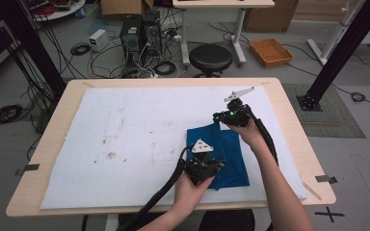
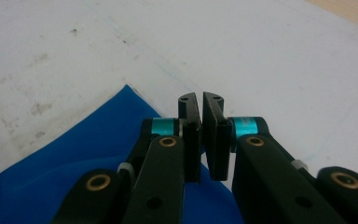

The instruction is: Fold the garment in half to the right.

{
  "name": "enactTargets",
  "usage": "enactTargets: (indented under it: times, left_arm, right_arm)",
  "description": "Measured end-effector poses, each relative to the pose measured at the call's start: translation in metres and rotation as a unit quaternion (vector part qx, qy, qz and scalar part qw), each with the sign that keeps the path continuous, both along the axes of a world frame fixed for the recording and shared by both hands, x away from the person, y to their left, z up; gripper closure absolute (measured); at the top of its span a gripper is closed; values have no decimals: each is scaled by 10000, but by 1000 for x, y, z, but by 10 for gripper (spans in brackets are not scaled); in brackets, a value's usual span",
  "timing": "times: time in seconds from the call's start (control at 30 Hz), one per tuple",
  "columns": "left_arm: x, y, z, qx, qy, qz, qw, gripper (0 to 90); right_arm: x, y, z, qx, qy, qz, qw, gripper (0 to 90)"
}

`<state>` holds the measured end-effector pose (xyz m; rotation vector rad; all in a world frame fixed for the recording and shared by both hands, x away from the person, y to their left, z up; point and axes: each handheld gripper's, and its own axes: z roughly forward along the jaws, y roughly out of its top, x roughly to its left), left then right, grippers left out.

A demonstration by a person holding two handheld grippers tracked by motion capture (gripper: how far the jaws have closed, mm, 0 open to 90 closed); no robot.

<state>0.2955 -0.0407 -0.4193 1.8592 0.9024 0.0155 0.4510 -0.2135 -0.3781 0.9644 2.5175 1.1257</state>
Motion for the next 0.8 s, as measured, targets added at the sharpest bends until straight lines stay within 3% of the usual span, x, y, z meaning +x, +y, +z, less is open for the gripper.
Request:
enactTargets:
  times: [0.33,0.6,0.7,0.8]
  left_arm:
    - [4,-36,-8,23,52,-196,9998,839]
    - [6,-54,-16,91,105,-288,9995,839]
    - [5,-57,-16,76,89,-324,9994,793]
    - [5,-56,-16,88,69,-321,9994,760]
  right_arm:
    - [-4,-35,-3,-226,-22,-282,9993,862]
    - [-3,-57,-15,-286,45,-558,9980,863]
    - [-4,-58,-17,-417,77,-588,9974,862]
    - [-8,-59,-17,-255,52,-728,9970,741]
